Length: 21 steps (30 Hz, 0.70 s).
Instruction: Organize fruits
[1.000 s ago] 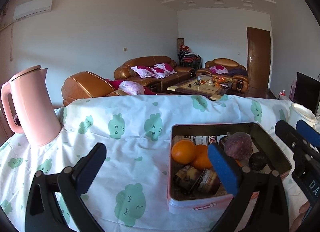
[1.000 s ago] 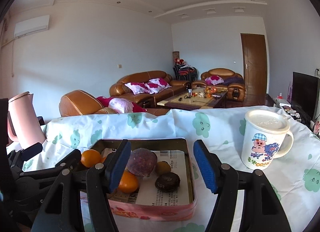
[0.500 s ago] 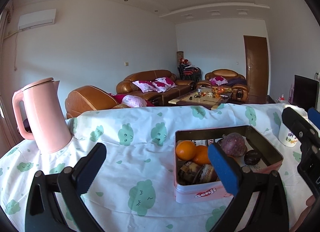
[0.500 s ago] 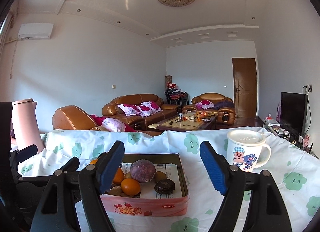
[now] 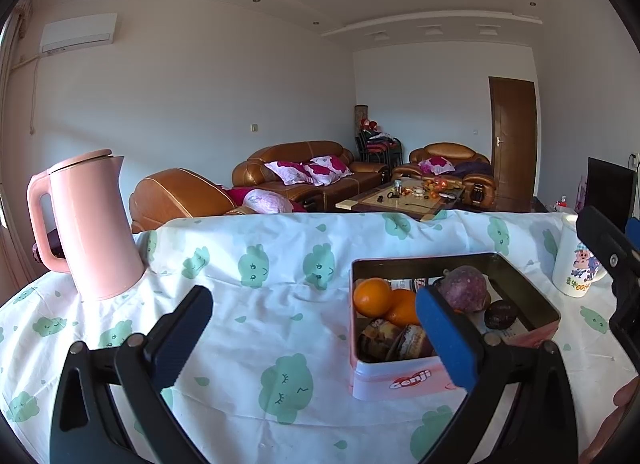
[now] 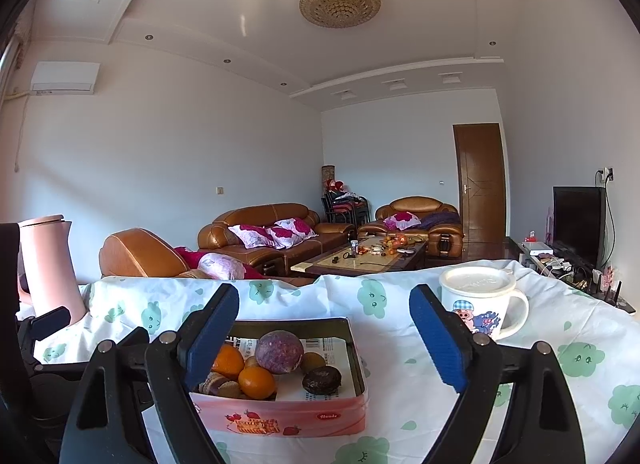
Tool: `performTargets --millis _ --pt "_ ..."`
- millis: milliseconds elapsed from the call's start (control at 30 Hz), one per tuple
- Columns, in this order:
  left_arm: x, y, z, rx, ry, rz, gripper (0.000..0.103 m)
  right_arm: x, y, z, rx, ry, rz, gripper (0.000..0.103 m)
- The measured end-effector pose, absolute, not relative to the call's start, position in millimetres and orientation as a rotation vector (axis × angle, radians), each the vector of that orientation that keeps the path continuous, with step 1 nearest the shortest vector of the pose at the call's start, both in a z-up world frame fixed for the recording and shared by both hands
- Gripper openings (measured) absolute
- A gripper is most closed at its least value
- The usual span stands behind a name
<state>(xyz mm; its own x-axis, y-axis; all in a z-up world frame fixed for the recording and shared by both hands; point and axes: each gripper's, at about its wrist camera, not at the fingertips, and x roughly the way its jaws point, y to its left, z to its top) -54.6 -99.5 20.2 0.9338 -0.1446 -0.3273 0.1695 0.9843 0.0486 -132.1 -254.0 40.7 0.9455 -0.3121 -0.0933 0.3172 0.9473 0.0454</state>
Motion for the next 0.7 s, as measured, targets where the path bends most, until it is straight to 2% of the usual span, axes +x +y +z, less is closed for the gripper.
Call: performTargets --millis 700 --pt "-54.7 -102.2 17.7 0.082 0.344 -0.160 0.103 -133.3 -257.1 39.8 0.061 0.091 -0.326 0.089"
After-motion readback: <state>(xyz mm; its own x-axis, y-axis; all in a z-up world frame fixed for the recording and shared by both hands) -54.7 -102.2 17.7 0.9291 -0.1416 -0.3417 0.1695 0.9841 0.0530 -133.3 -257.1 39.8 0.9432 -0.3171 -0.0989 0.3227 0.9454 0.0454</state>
